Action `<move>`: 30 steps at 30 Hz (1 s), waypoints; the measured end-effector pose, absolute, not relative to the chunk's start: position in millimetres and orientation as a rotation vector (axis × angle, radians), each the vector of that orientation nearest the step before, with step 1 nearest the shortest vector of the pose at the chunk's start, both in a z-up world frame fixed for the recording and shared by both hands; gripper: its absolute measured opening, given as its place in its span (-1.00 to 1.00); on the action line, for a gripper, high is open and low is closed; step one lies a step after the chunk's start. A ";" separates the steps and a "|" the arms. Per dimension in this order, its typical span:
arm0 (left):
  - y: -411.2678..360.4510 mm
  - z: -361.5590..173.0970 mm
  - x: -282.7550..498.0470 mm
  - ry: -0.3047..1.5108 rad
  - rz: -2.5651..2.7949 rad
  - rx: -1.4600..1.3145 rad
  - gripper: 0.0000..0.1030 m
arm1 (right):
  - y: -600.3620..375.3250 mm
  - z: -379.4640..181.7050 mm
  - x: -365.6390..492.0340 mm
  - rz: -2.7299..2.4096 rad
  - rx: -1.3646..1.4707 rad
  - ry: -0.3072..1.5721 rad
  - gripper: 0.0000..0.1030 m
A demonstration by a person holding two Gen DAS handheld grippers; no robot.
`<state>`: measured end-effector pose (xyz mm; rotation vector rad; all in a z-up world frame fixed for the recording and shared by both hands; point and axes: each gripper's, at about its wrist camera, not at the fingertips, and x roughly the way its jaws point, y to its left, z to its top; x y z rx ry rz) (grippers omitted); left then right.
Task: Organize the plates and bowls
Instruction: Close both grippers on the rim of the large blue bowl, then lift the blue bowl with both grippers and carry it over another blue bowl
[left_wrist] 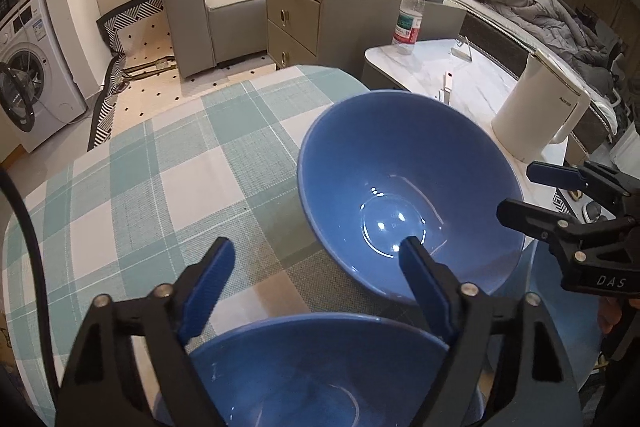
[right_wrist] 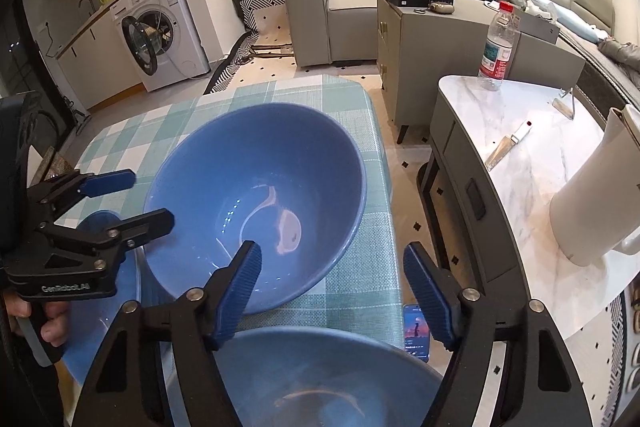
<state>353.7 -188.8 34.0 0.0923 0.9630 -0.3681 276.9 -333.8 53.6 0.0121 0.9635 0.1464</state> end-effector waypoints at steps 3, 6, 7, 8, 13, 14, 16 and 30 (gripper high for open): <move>-190.9 32.1 355.4 0.974 -0.383 0.088 0.37 | -332.4 53.1 278.0 0.150 0.010 0.965 0.40; -190.4 31.5 356.9 0.978 -0.393 0.077 0.20 | -332.9 51.0 281.0 0.155 0.014 0.979 0.34; -190.3 30.9 357.3 0.980 -0.397 0.075 0.18 | -332.6 50.1 281.8 0.160 0.018 0.984 0.33; -190.1 30.4 357.7 0.982 -0.397 0.073 0.17 | -332.3 49.3 282.3 0.160 0.017 0.987 0.31; -189.4 29.1 358.9 0.990 -0.399 0.065 0.03 | -330.2 43.3 287.8 0.157 0.011 1.007 0.14; -189.4 29.0 358.9 0.991 -0.402 0.062 0.02 | -329.4 43.2 287.8 0.159 0.008 1.006 0.12; -190.3 29.2 358.6 0.991 -0.410 0.062 -0.06 | -327.0 43.4 286.4 0.169 -0.004 0.999 0.08; -200.8 28.9 356.5 0.979 -0.446 0.093 -0.35 | -313.7 44.4 284.5 0.183 -0.086 0.961 -0.11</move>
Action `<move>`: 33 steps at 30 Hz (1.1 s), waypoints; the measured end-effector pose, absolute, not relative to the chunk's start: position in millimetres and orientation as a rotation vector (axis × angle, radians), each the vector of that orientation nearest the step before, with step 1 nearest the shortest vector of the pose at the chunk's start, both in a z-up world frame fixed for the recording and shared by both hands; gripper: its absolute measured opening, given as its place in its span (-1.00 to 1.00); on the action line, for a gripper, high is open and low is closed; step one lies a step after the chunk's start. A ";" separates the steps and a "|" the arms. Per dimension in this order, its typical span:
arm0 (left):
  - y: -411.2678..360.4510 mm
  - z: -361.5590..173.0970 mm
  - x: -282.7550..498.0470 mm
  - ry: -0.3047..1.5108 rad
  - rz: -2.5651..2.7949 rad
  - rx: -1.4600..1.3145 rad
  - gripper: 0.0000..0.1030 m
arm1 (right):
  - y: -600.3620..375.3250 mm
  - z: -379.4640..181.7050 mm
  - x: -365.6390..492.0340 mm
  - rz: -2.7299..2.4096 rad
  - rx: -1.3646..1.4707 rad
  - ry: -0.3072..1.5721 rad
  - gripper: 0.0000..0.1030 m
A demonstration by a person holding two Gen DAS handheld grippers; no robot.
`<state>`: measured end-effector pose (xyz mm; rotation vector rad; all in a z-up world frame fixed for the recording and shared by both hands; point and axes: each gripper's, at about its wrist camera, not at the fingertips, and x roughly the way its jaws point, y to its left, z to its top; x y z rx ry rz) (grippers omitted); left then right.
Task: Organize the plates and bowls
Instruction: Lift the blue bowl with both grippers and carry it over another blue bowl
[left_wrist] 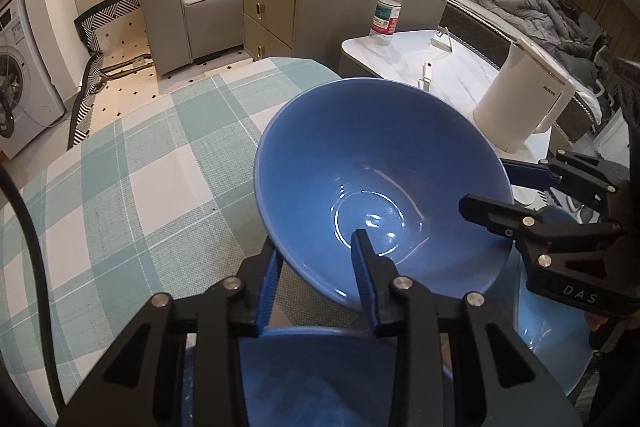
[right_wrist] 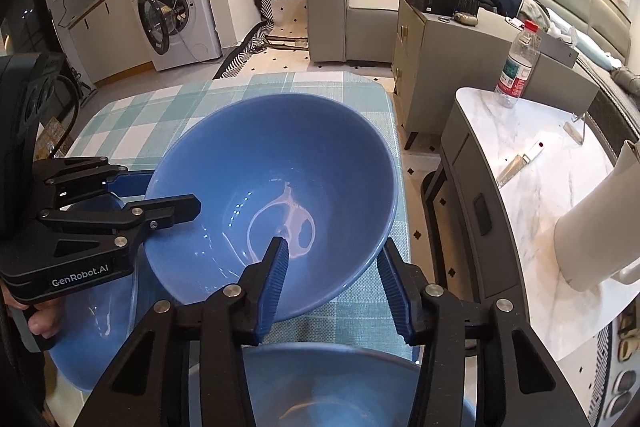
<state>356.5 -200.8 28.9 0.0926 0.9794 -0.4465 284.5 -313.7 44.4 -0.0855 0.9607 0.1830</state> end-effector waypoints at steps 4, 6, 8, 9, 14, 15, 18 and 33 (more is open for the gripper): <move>-199.8 30.3 355.9 0.971 -0.445 0.089 -0.35 | -315.1 45.9 283.3 0.179 -0.074 0.948 -0.17; -199.9 32.9 354.2 0.961 -0.443 0.093 -0.35 | -314.6 47.4 281.9 0.177 -0.073 0.943 -0.17; -200.1 35.2 352.6 0.954 -0.441 0.096 -0.35 | -314.4 49.7 279.6 0.175 -0.074 0.933 -0.17; -200.0 36.9 351.3 0.950 -0.441 0.097 -0.35 | -314.3 51.2 278.4 0.175 -0.074 0.930 -0.17; -198.9 43.8 346.0 0.932 -0.445 0.095 -0.35 | -315.0 58.5 271.2 0.178 -0.071 0.917 -0.17; -198.9 45.4 344.5 0.928 -0.446 0.094 -0.35 | -315.1 60.3 269.5 0.177 -0.071 0.914 -0.17; -199.4 50.2 339.8 0.916 -0.446 0.095 -0.35 | -315.5 65.7 263.7 0.173 -0.070 0.902 -0.17; -193.5 76.2 311.5 0.861 -0.442 0.091 -0.35 | -306.8 92.7 232.0 0.171 -0.073 0.844 -0.17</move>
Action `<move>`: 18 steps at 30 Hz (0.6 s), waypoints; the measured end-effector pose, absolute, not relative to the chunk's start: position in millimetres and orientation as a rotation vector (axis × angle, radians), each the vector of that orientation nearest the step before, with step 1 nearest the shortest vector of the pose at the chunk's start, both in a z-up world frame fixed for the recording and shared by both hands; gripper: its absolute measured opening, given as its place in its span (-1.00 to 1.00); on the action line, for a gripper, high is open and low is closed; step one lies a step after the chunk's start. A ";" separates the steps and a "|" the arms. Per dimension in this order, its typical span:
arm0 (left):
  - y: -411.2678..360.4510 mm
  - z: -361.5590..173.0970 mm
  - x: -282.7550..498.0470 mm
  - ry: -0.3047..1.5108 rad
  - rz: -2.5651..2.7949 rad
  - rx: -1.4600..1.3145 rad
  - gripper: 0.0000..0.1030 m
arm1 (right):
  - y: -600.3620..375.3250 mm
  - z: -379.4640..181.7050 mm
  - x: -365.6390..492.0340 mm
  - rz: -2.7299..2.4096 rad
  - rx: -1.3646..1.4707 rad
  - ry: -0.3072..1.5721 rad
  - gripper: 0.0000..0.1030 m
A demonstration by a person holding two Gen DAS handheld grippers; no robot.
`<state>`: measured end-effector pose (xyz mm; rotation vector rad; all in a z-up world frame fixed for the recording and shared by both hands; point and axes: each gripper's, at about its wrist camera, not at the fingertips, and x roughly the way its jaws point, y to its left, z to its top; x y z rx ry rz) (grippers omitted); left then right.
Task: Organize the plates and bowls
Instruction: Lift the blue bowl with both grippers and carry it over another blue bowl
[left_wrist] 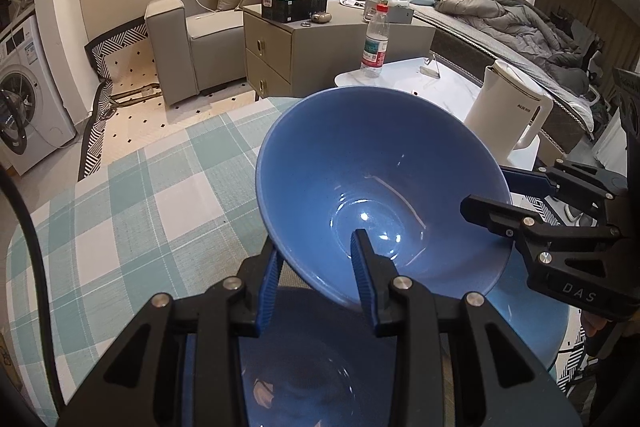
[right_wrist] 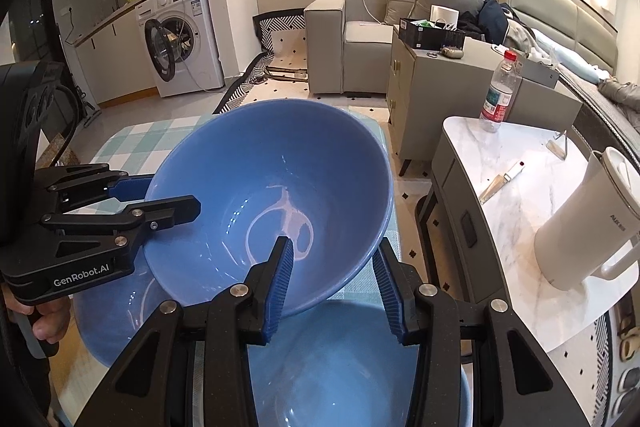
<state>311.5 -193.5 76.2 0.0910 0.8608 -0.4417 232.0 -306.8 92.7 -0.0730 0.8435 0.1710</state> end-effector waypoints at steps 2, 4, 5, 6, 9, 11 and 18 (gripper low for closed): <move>-192.0 79.7 306.6 0.852 -0.439 0.093 -0.35 | -305.3 95.7 227.9 0.173 -0.073 0.836 -0.17; -191.0 83.2 302.2 0.845 -0.435 0.094 -0.35 | -303.4 98.8 223.7 0.176 -0.077 0.830 -0.17; -190.2 84.3 300.7 0.842 -0.434 0.095 -0.35 | -302.8 100.3 221.8 0.177 -0.078 0.825 -0.17; -189.5 86.0 298.6 0.839 -0.433 0.095 -0.35 | -301.9 101.6 219.0 0.180 -0.078 0.822 -0.17; -186.9 89.9 294.1 0.830 -0.430 0.091 -0.35 | -299.5 105.9 213.2 0.185 -0.079 0.811 -0.17; -186.2 92.4 291.4 0.825 -0.428 0.088 -0.35 | -298.1 108.9 208.6 0.189 -0.075 0.804 -0.17; -182.6 100.1 281.0 0.805 -0.428 0.082 -0.35 | -294.7 119.7 193.1 0.200 -0.075 0.781 -0.17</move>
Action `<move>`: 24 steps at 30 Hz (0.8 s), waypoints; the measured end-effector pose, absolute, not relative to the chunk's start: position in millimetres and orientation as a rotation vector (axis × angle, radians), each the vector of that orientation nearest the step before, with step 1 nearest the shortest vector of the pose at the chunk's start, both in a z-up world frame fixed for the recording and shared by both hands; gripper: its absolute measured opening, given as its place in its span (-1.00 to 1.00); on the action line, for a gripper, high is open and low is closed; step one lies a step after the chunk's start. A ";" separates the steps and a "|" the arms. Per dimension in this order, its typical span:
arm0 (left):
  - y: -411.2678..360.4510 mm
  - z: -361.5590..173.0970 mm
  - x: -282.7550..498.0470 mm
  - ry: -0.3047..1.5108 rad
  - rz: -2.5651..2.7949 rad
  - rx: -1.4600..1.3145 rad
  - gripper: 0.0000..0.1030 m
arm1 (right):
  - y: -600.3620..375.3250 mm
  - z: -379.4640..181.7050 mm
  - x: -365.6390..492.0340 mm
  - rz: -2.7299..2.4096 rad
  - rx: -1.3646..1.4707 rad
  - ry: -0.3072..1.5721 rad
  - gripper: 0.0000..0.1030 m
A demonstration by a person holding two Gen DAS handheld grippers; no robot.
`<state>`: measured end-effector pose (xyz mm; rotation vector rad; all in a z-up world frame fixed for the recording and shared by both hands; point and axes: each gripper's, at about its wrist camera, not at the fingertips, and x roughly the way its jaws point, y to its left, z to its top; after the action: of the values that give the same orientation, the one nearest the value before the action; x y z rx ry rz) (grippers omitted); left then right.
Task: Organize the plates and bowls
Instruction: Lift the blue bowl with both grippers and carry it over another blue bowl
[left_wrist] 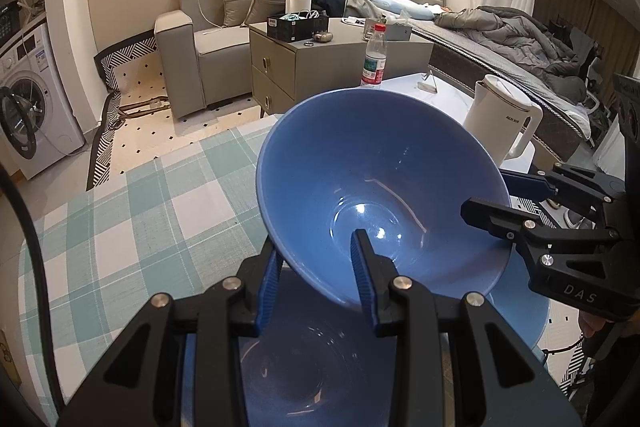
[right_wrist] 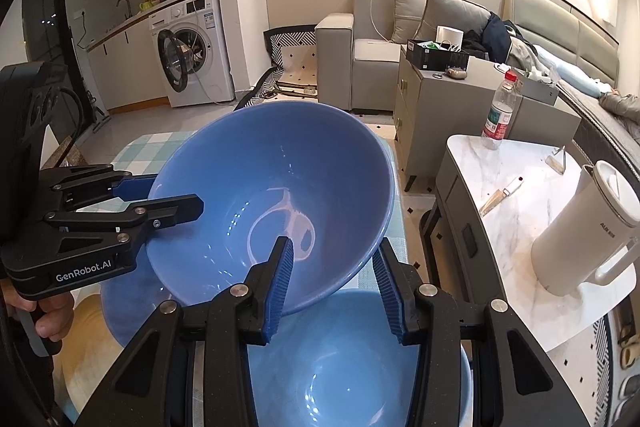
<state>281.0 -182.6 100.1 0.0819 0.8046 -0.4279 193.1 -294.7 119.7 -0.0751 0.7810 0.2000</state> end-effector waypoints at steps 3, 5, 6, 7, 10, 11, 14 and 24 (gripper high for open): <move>-180.2 102.9 277.0 0.796 -0.427 0.078 -0.35 | -293.1 123.8 187.6 0.202 -0.077 0.772 -0.17; -178.9 104.6 274.7 0.791 -0.424 0.073 -0.35 | -291.3 126.4 183.5 0.206 -0.081 0.766 -0.17; -177.5 105.1 273.6 0.789 -0.424 0.071 -0.35 | -290.1 127.9 181.0 0.208 -0.082 0.763 -0.17; -176.0 105.5 271.9 0.787 -0.423 0.069 -0.35 | -289.1 128.9 179.2 0.209 -0.083 0.761 -0.17; -171.3 106.6 267.5 0.783 -0.421 0.067 -0.35 | -284.8 133.1 173.1 0.217 -0.088 0.751 -0.17; -169.2 107.5 266.2 0.780 -0.419 0.066 -0.35 | -282.5 135.0 170.7 0.220 -0.090 0.746 -0.17; -162.1 111.3 262.2 0.767 -0.412 0.055 -0.35 | -275.8 140.8 166.0 0.231 -0.096 0.730 -0.17; -140.4 119.7 246.8 0.725 -0.400 0.019 -0.35 | -250.9 157.9 152.2 0.254 -0.119 0.692 -0.16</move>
<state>246.8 -140.4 119.7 0.0186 0.7252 -0.3996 152.2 -250.9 157.9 -0.1193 0.6916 0.2537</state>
